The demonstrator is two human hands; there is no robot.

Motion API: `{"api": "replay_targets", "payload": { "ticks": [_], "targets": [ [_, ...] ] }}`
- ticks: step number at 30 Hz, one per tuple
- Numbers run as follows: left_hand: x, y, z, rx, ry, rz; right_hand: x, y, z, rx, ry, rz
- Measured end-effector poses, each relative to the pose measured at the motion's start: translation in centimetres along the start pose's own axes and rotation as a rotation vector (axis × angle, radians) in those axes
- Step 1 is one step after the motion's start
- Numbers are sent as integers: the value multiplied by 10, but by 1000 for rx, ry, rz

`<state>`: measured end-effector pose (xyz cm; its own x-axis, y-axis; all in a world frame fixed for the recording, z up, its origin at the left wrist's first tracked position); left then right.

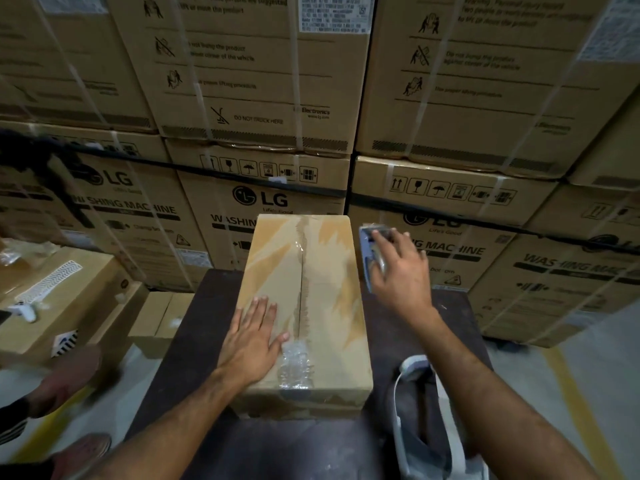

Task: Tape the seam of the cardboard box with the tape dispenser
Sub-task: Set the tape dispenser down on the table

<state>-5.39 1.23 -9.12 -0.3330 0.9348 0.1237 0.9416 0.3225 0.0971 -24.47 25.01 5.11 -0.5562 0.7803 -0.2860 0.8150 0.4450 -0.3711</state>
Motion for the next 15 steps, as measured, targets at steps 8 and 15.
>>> {"api": "replay_targets", "payload": {
  "ticks": [8, 15],
  "targets": [
    [-6, -6, 16, 16, -74, 16, 81, 40, 91, -233, 58, 93],
    [-7, -6, 21, 4, -106, 0, 106, 99, 179, -516, 18, 151]
  ]
}}
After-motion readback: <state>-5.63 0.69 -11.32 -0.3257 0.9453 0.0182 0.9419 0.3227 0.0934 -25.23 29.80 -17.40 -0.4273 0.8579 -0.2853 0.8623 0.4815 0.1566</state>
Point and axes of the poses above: each hand's wrist, its own y-axis away from the middle knuckle, its own z-axis out of the palm, x = y × z, the point moved 7 cm from there along -y, towards the middle knuckle, and after that the axes turned 2 degrees about -z, right-handed, at the moved point
